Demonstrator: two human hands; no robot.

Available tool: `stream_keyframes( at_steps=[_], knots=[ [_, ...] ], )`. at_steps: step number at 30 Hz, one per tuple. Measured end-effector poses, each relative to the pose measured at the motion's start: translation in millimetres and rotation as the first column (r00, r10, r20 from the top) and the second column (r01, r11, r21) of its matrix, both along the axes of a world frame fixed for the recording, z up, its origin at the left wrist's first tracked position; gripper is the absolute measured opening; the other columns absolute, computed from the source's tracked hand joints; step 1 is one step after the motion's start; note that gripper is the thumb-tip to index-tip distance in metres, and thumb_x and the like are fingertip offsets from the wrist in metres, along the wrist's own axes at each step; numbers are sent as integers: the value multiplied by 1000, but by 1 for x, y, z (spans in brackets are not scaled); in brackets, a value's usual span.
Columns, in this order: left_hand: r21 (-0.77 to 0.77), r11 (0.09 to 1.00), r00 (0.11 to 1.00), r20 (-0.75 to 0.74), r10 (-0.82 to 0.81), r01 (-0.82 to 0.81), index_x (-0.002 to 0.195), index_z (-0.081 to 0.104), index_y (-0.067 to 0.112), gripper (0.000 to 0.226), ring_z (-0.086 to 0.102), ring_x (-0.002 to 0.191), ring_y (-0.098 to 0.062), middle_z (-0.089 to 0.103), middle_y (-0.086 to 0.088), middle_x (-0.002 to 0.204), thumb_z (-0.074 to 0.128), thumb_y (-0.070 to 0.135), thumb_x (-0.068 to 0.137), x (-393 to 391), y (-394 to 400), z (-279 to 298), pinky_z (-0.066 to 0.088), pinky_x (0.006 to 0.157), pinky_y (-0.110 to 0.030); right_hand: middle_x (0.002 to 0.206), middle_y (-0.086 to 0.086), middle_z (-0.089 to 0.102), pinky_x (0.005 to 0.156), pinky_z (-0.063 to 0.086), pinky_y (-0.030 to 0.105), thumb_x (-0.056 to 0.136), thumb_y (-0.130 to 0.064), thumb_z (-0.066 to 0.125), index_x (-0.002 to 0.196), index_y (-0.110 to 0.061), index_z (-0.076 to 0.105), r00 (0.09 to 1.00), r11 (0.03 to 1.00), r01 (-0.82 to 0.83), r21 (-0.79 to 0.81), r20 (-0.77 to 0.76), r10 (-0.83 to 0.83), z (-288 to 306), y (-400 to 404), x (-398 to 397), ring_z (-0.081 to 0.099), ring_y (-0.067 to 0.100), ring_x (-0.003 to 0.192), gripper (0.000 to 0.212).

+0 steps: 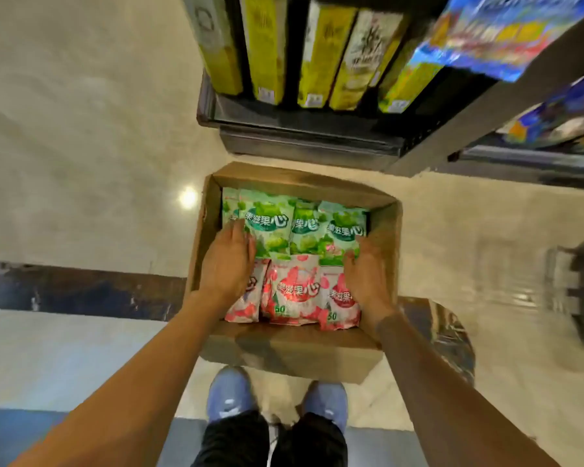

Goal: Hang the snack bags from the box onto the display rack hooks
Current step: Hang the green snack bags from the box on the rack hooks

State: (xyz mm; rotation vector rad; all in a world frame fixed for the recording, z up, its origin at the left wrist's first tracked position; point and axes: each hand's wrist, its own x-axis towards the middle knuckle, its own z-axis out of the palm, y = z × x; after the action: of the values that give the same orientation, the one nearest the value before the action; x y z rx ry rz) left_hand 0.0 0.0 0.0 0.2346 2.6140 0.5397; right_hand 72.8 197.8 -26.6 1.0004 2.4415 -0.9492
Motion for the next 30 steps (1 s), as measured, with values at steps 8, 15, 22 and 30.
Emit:
stream_keyframes(
  at_steps=[8,15,22,30],
  knots=[
    [46,984,984,-48,173,-171,130,38,-5,41,42,120,-34,47,-22,128,48,15,95,-10,24,-53,36,99,-39,144,20,32,110,24,36,98,-23,45,141,3,28,994,989,90,120,55,-97,-43,-9,-13,30,33,133,53],
    [171,800,813,227,537,-576,108,54,0,39,54,86,-26,56,-6,82,71,23,83,-28,39,-38,39,68,-31,127,11,49,101,28,39,92,-33,53,121,-17,48,974,979,202,33,100,-204,-30,-12,-30,43,33,120,34],
    [320,624,691,477,544,-713,105,53,7,24,58,93,-23,58,-4,95,65,16,87,-25,37,-34,50,82,-34,129,10,51,99,29,42,77,-39,73,124,-9,47,886,891,452,36,97,-453,-24,-7,-37,44,30,123,62],
    [355,513,608,616,500,-781,131,43,8,40,56,116,-26,57,-9,127,53,7,93,-25,28,-2,50,88,-37,110,3,66,90,53,41,88,-23,64,109,-16,61,874,771,419,-480,-16,-486,3,-2,-18,63,20,103,22]
  ],
)
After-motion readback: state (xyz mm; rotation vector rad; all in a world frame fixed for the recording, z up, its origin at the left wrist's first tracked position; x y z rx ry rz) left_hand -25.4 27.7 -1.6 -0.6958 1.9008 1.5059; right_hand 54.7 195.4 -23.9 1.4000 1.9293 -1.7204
